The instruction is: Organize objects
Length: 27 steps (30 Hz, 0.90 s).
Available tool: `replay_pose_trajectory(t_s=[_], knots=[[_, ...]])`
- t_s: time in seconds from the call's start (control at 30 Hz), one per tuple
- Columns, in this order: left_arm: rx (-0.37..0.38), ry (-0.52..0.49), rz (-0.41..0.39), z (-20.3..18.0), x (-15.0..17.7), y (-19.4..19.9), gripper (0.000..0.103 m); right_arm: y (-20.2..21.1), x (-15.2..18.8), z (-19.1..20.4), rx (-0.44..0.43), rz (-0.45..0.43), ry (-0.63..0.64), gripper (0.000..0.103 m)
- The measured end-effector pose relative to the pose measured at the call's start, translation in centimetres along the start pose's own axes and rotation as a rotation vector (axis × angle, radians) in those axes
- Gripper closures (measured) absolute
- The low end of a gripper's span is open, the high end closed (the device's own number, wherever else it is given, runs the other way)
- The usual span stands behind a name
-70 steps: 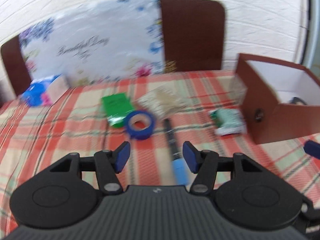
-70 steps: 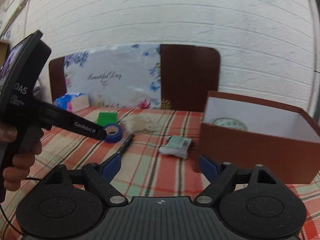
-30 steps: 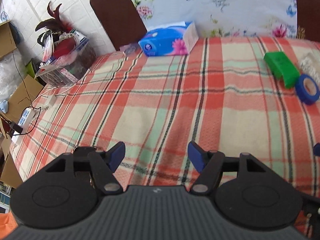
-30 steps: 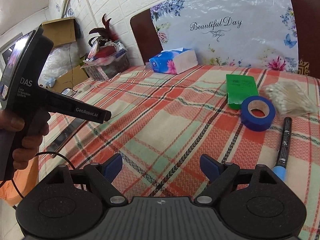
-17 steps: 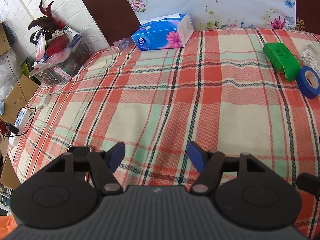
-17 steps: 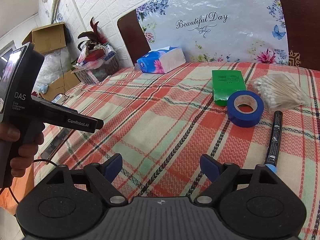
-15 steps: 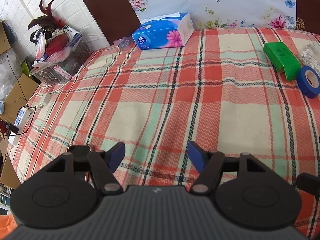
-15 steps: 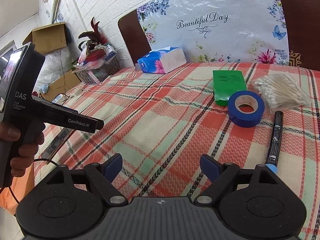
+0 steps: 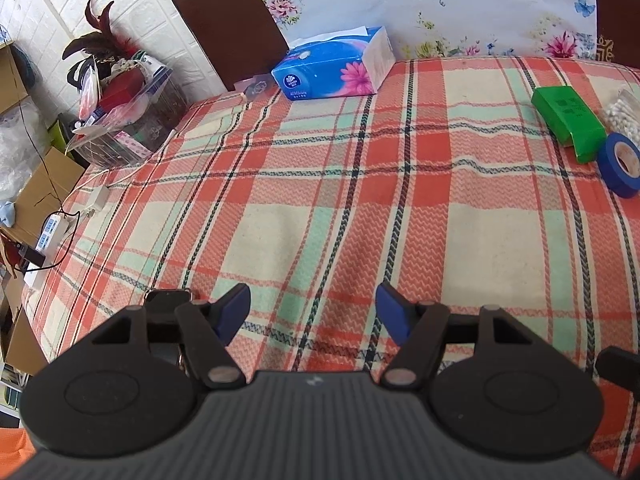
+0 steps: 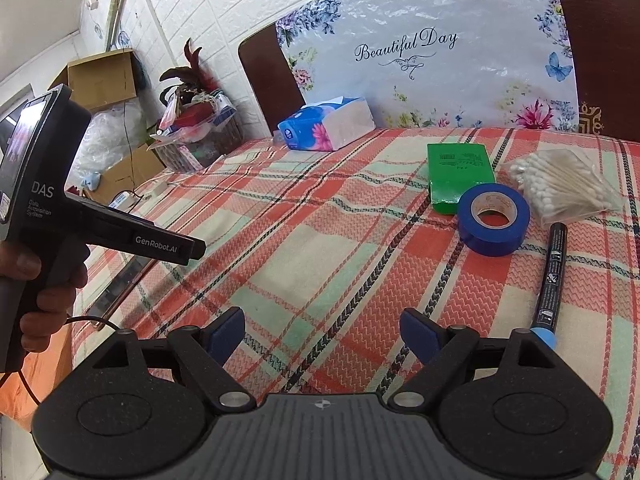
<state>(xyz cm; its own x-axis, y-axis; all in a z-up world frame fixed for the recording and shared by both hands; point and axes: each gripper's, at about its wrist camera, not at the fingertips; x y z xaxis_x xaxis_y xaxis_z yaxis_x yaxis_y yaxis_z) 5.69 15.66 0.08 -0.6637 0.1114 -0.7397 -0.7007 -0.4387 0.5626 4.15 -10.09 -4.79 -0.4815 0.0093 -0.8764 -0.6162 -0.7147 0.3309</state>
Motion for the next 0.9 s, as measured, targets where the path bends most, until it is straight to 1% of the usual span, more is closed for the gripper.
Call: replay_pose_trajectory(t_s=[0.2, 0.4, 0.7, 0.8, 0.9], knots=[[0.007, 0.005, 0.005, 0.0, -0.1, 0.3, 0.032, 0.1, 0.0, 0.0, -0.003, -0.001, -0.004, 0.017], [0.032, 0.027, 0.031, -0.1, 0.0, 0.5, 0.032, 0.1, 0.2, -0.1, -0.004, 0.002, -0.015, 0.017], [0.050, 0.029, 0.027, -0.6, -0.3, 0.6, 0.031, 0.2, 0.2, -0.5, 0.000, -0.001, -0.023, 0.017], [0.093, 0.077, -0.003, -1.0, -1.2, 0.3, 0.031, 0.5, -0.3, -0.9, 0.038, -0.028, 0.010, 0.018], [0.196, 0.142, -0.059, -2.2, -3.0, 0.0, 0.031, 0.9, -1.3, -2.2, 0.104, -0.069, 0.055, 0.018]])
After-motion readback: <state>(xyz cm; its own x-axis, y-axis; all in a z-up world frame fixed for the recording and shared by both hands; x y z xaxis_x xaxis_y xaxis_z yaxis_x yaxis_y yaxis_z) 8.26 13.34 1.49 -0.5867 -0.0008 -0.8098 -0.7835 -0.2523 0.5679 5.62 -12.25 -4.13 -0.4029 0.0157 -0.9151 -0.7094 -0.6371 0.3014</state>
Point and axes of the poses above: each gripper's, at about its wrist camera, not at the fingertips, and y roughly against the way its jaws point, z to its left, x to its underside, and after that the axes turned 15 degrees about -z, right-handed
